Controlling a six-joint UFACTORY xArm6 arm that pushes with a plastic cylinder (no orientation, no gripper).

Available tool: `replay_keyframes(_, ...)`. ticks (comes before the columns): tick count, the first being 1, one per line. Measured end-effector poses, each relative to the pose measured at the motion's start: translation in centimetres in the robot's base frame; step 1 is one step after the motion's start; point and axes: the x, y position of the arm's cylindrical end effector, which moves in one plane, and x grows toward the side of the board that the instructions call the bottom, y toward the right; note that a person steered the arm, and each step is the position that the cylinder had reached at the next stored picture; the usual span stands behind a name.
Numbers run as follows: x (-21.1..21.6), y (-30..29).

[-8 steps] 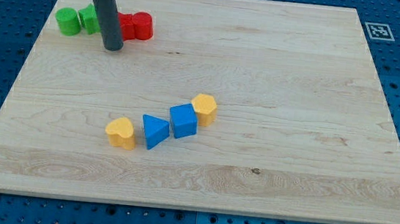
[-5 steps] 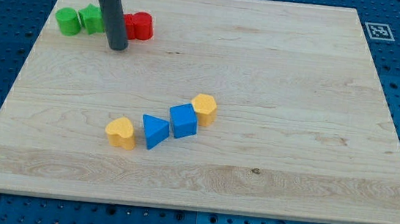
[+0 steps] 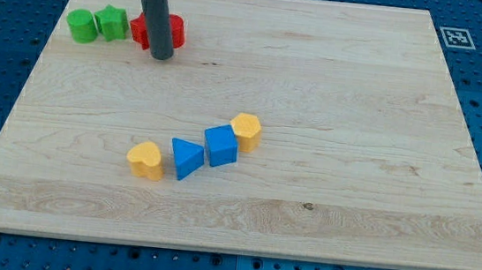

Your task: Slide the red blocks to the top left of the board

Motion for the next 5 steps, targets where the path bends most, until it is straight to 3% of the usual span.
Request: replay_keyframes(5,-0.2,0.3)
